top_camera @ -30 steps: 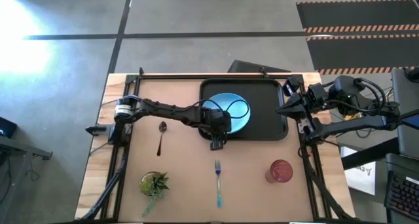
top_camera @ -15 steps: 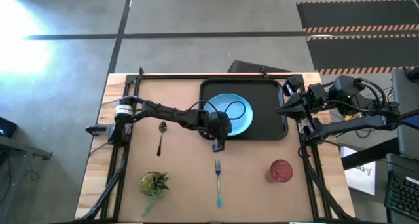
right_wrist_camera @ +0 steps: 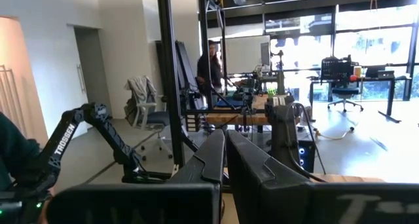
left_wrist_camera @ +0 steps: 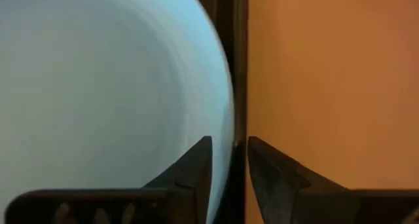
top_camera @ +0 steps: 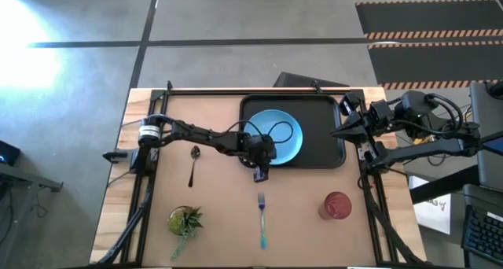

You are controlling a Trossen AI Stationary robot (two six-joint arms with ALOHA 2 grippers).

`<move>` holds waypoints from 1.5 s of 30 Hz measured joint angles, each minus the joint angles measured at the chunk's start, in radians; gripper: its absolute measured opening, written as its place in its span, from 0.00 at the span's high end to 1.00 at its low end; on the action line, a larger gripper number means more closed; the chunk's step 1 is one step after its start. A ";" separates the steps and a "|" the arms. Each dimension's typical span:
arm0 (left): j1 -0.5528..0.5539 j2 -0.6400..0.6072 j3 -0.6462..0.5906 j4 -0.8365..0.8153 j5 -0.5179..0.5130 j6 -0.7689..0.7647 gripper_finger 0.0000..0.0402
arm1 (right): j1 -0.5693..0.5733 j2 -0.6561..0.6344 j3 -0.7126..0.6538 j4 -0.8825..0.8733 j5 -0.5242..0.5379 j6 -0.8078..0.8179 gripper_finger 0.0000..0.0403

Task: Pick and place plate/cup/fork/spoon on tray
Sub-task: Put the blue plate on the black tray

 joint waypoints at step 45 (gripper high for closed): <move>0.116 -0.392 -0.159 -0.265 -0.479 0.112 0.93 | -0.002 0.003 0.000 -0.058 -0.017 0.018 0.98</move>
